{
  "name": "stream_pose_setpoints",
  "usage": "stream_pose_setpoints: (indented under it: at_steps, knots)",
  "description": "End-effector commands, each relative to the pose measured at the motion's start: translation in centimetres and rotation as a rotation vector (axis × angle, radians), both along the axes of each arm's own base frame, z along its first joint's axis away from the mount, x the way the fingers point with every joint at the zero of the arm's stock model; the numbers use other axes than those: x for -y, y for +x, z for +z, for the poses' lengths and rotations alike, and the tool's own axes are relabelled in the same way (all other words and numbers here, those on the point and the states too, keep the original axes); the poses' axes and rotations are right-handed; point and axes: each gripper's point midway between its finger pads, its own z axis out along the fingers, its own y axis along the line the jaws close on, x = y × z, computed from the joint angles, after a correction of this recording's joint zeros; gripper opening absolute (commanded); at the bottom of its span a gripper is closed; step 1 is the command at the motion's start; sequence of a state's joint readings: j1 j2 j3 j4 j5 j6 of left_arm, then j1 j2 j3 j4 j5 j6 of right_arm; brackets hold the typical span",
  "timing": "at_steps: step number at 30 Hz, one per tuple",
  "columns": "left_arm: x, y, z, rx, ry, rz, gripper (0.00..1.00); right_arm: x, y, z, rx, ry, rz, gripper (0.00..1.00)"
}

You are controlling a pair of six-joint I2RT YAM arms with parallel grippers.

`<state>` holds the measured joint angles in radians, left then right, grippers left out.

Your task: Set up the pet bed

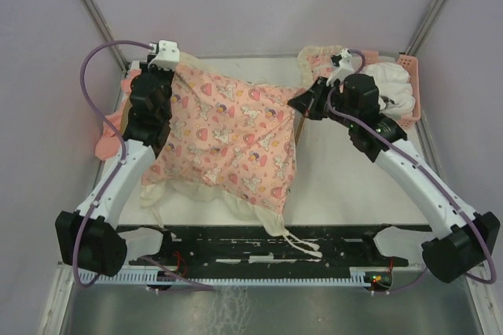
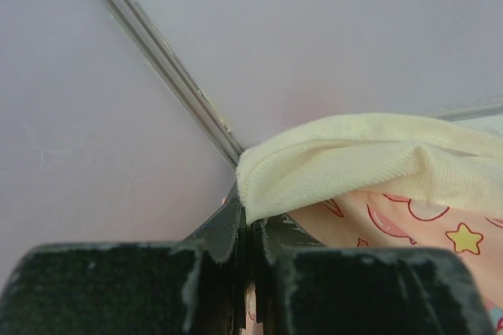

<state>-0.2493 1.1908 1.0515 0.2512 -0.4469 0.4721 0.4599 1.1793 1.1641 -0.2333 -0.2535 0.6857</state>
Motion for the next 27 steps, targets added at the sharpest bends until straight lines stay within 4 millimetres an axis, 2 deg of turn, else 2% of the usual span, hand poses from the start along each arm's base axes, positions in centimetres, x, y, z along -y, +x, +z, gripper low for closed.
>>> stream_pose_setpoints:
  at_steps: [1, 4, 7, 10, 14, 18, 19, 21, 22, 24, 25, 26, 27]
  knots:
    - [-0.8, 2.5, 5.7, 0.182, 0.033, 0.036, 0.03, -0.2, 5.1, 2.3, 0.078, 0.03, -0.125, 0.02]
    - [-0.7, 5.2, 5.4, 0.188, 0.058, 0.047, 0.03, -0.8, 7.6, 1.6, 0.081, -0.005, -0.143, 0.02]
    - [-1.1, 8.0, 4.7, 0.186, 0.064, 0.06, 0.03, -0.6, 9.9, 0.4, 0.081, -0.059, -0.189, 0.02]
    - [-1.0, 10.8, 2.9, 0.163, 0.065, 0.061, 0.03, -0.2, 11.6, -0.5, 0.091, -0.121, -0.214, 0.02]
    - [-0.7, 13.3, -0.1, 0.111, 0.061, 0.062, 0.07, 0.5, 14.0, -2.1, 0.082, -0.177, -0.251, 0.02]
    - [-0.2, 14.8, -3.1, 0.058, 0.048, 0.05, 0.19, 1.4, 15.8, -3.5, 0.043, -0.221, -0.278, 0.02]
    - [0.0, 15.2, -3.8, 0.04, 0.048, 0.043, 0.25, 1.6, 16.1, -4.0, 0.031, -0.235, -0.28, 0.02]
    - [0.0, 15.9, -4.8, -0.001, 0.037, 0.05, 0.45, 1.8, 16.5, -4.5, 0.017, -0.256, -0.283, 0.04]
    - [0.2, 16.2, -5.0, -0.021, 0.026, 0.049, 0.54, 1.6, 16.5, -4.7, 0.013, -0.265, -0.267, 0.13]
    - [0.8, 16.2, -5.1, -0.06, 0.009, 0.038, 0.63, 1.3, 16.1, -4.7, -0.024, -0.292, -0.228, 0.32]
    - [1.7, 15.2, -4.5, -0.081, -0.05, 0.022, 0.69, 1.0, 14.7, -4.2, -0.055, -0.299, -0.189, 0.54]
    - [2.2, 14.8, -4.1, -0.086, -0.077, 0.009, 0.71, 0.9, 13.8, -4.1, -0.068, -0.306, -0.178, 0.63]
    - [2.9, 14.1, -3.8, -0.096, -0.109, -0.003, 0.75, 1.1, 13.0, -4.2, -0.079, -0.314, -0.18, 0.68]
